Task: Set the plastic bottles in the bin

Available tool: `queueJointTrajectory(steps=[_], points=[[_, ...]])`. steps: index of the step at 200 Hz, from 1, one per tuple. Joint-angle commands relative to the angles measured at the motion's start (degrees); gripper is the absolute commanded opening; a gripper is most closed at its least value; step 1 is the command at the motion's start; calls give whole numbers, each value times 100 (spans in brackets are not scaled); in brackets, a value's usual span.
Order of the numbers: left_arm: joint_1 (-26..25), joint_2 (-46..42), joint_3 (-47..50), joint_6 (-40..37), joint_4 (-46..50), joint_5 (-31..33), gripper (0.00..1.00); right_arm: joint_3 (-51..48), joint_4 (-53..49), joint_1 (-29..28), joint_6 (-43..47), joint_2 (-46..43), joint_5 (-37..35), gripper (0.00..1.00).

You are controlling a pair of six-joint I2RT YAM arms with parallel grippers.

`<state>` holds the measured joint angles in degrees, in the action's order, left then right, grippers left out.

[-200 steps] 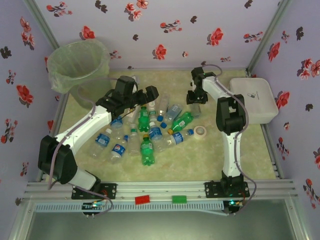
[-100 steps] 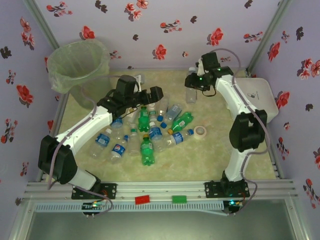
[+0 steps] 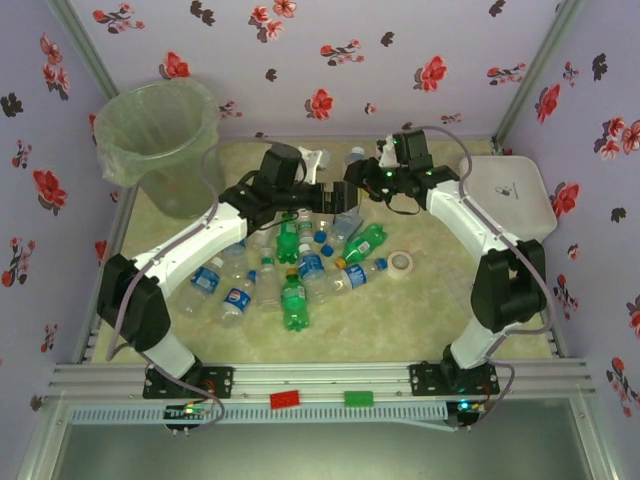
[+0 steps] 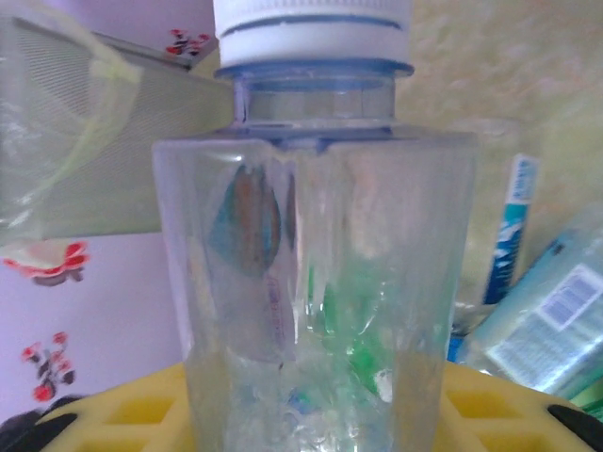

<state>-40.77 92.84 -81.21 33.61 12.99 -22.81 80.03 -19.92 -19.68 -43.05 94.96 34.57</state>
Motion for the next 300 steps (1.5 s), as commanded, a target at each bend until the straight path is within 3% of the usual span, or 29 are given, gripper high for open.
queueJointTrajectory(steps=[1, 81, 178, 199, 211, 240, 259, 300], points=[[-48, 124, -253, -345, 370, -144, 100, -55, 472, -3, -350, -330, 252, 46], [-78, 259, -378, -303, 468, -43, 96, 0, 749, -277, -568, -318, 353, 46], [-78, 200, -301, -317, 441, 85, 54, 102, 760, -409, -585, -291, 259, 47], [-76, 139, -264, -328, 433, 214, 46, 101, 736, -416, -579, -317, 201, 54], [-73, 106, -239, -328, 420, 283, 41, 134, 706, -412, -569, -342, 166, 63], [-58, 32, -267, -320, 496, 472, 43, 404, 305, -349, -345, -467, -111, 89], [9, -10, -403, -326, 630, 477, 43, 594, -103, -282, -93, -593, -445, 99], [367, -219, -772, -517, 979, 533, 43, 486, -421, -47, 104, -888, -879, 100]])
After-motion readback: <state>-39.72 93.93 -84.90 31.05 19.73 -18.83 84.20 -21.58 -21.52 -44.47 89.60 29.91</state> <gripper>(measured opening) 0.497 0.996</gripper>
